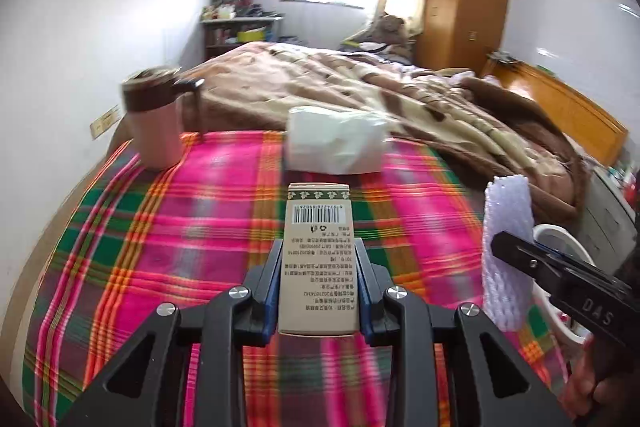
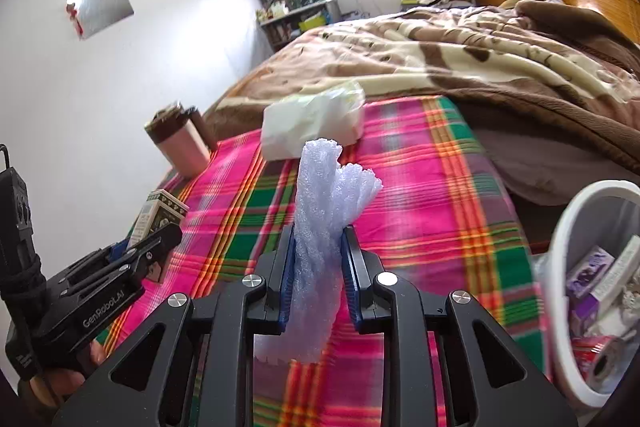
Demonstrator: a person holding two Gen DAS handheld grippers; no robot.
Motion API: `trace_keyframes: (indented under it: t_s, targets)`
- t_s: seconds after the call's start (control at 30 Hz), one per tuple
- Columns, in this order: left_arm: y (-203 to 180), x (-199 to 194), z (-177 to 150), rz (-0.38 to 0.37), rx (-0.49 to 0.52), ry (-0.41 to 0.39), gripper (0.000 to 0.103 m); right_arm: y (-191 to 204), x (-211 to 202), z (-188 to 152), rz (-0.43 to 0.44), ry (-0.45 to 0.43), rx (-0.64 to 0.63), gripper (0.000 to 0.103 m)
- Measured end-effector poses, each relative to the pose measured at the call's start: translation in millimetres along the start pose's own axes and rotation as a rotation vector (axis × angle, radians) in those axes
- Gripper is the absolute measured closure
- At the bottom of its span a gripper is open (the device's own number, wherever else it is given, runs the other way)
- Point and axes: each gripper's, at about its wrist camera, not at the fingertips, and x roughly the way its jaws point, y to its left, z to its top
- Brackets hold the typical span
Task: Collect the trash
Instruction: 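Carry the beige box and foam sleeve over the white wastebasket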
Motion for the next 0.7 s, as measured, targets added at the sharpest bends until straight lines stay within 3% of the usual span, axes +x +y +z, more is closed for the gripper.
trace_keyframes:
  t_s: [0.4, 0.7]
  targets:
    - [-90.9, -27.4, -2.9, -0.146, 0.125, -0.052, 0.071, -59.2, -58.6, -5.5, -0.087, -0.087, 0.086, 0.08]
    - [-149.6, -25.1, -5.0, -0.27, 0.187, -0.037, 0.071, -105.4, -81.7, -10.4, -0.178, -0.121, 0.156, 0.08]
